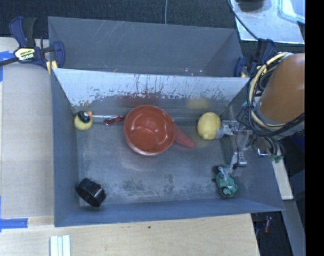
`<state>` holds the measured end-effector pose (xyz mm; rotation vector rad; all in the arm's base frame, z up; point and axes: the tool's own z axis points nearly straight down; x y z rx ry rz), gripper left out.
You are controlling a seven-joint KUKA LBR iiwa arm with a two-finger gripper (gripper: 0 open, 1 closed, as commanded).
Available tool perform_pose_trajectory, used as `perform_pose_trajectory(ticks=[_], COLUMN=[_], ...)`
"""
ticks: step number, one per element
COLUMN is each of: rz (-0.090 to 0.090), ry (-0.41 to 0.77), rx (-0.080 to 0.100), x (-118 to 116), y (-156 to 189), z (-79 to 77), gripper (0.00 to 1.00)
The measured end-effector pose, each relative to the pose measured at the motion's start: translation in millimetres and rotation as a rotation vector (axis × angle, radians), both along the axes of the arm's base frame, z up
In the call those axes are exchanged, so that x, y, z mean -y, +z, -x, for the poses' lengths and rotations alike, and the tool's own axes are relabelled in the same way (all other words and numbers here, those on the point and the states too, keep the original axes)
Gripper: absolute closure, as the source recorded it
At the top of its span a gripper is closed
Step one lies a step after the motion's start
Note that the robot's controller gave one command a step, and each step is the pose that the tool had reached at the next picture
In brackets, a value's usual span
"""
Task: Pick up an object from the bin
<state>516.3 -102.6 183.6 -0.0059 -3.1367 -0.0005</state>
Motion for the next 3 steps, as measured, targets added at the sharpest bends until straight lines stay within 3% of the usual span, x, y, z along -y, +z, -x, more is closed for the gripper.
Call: perform_pose_trajectory(ticks=[1,2,3], rz=[0.001,0.003,0.004], ry=[0.003,0.174,0.459], rx=[0.009,0.016,0.012], x=[0,17,57], y=[5,-35,-52], z=[-1.9,-4.2,-8.4], gripper=[0.0,0.0,0.0])
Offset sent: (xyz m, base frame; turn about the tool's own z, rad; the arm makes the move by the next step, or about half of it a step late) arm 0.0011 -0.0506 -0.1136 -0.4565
